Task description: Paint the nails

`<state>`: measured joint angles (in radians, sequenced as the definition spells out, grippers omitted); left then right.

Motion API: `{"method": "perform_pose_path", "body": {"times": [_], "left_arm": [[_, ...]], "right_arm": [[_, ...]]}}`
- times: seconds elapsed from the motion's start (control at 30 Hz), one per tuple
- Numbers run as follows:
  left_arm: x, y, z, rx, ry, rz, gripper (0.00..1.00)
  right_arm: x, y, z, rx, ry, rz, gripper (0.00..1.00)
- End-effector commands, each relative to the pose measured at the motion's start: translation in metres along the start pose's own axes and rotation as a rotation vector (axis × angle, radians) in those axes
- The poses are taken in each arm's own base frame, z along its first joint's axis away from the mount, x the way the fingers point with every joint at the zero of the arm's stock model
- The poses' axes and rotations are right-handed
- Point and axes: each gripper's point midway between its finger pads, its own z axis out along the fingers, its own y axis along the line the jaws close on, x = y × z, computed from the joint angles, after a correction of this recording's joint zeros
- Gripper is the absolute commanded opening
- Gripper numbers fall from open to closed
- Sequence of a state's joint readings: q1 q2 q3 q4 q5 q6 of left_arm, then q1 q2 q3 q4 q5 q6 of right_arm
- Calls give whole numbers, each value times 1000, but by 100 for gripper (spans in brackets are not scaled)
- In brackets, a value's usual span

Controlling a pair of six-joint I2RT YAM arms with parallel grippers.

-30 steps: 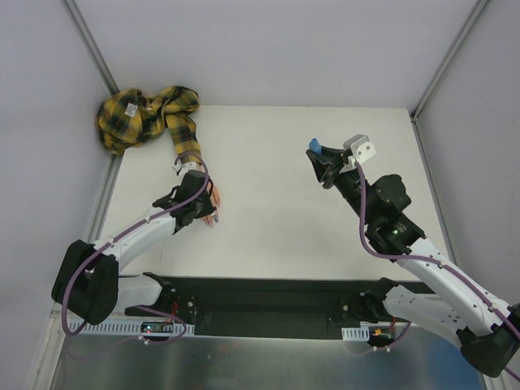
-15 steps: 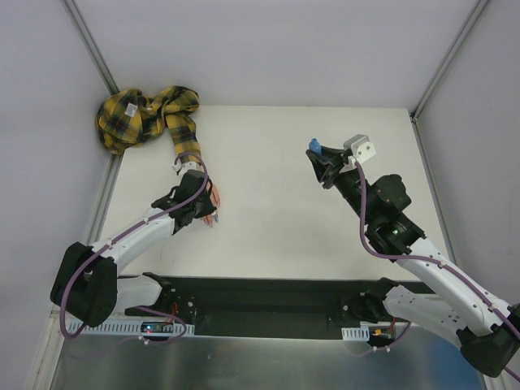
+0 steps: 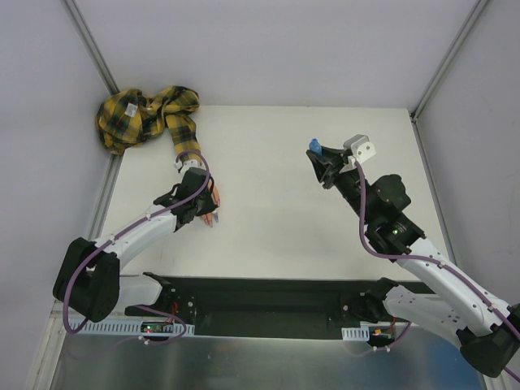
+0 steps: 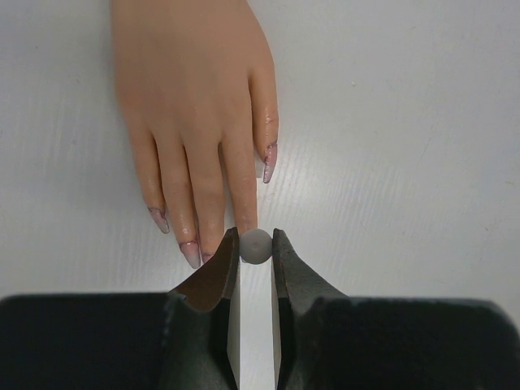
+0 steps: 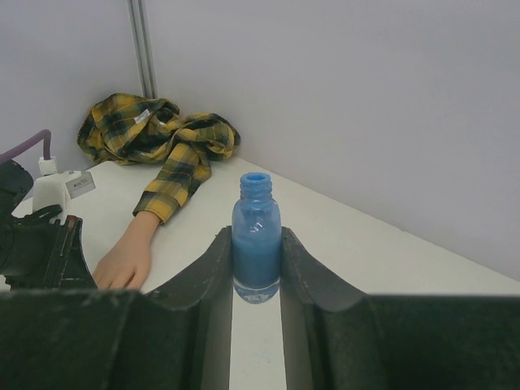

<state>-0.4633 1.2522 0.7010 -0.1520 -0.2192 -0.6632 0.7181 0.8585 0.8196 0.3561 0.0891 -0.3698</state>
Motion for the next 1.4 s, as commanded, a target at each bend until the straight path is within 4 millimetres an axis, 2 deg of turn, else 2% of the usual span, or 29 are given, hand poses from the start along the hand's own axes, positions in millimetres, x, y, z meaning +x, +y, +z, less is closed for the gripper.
{"method": "perform_pose_path", "body": {"times": [0.0,0.47,0.8,1.1,1.37], "left_arm": [[-26,-8,-6,10,-78,-2,0],[-2,1,-6,15,-14,3,0],[-2,1,-5,6,-5,6,0],[-25,-7,-2,-9,-52,2,0],[-13,1,-4,-10,-35,0,0]], "right_arm": [[-28,-3,-1,5,-100,21,0],[-29,-1,-1,-3,-102,25,0],[-29,0,-1,-7,-101,26,0],[-28,-1,0,-5,-99,26,0],[-30,-1,-1,-7,-104,29,0]]}}
